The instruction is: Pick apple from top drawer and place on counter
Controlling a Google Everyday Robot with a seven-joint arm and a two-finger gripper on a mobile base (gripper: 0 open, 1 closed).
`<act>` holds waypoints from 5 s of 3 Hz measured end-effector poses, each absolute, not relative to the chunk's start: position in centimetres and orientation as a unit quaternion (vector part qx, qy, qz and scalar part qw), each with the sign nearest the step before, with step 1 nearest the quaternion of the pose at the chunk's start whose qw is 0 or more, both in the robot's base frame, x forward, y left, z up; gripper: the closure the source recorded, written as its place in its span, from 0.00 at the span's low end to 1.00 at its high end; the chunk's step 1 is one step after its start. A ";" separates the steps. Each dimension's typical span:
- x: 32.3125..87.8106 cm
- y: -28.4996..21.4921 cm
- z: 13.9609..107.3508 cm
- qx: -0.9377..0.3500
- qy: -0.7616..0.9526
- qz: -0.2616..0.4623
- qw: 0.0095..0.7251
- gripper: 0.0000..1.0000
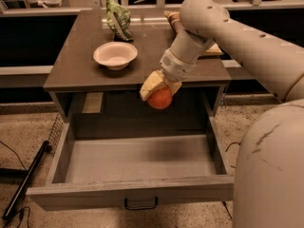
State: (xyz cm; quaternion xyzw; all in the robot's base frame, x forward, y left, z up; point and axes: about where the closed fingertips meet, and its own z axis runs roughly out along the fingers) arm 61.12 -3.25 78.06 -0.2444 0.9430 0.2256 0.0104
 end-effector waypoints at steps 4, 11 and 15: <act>62.0 -3.4 80.0 -0.253 0.940 0.227 0.039 1.00; 62.0 -3.4 80.0 -0.253 0.940 0.227 0.039 1.00; 62.0 -3.4 80.0 -0.253 0.940 0.227 0.039 0.74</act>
Offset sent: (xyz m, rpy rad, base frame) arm 0.0433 -0.0465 0.1217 0.1187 -0.4352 0.1321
